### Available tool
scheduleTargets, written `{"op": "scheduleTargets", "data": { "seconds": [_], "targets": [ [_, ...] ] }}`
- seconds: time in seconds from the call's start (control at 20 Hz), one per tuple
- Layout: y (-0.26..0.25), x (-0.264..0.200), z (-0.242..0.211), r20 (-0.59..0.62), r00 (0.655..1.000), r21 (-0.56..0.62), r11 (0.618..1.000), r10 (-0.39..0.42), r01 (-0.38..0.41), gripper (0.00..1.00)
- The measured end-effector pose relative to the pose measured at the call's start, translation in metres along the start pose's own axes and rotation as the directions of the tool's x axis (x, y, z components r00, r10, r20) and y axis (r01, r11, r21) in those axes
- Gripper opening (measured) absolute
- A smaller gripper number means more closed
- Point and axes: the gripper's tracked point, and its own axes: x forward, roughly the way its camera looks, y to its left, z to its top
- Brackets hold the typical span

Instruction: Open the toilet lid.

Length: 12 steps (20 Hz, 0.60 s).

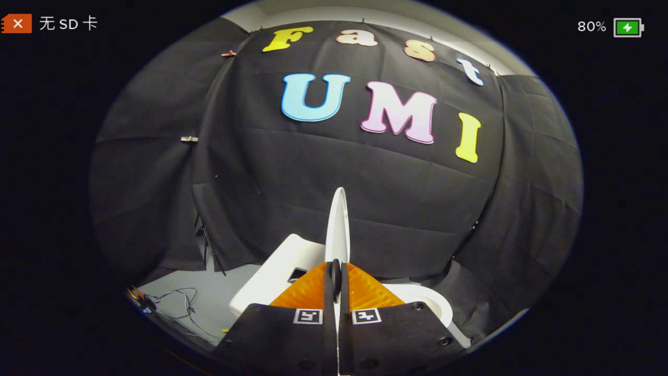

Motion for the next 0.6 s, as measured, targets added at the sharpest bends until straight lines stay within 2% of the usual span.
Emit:
{"op": "scheduleTargets", "data": {
  "seconds": [0.4, 0.5, 0.55, 0.6],
  "targets": [
    [0.016, 0.001, -0.005, 0.027, 1.0, -0.044, 0.999, -0.016, 0.017, 0.06],
    [0.013, -0.001, -0.007, 0.033, 0.999, -0.03, 0.999, -0.012, 0.013, 0.11],
    [0.014, -0.004, -0.007, 0.034, 0.999, -0.03, 1.0, 0.005, -0.004, 0.17],
    [0.014, -0.002, -0.01, 0.025, 1.0, -0.031, 0.999, 0.014, -0.013, 0.31]
  ]
}}
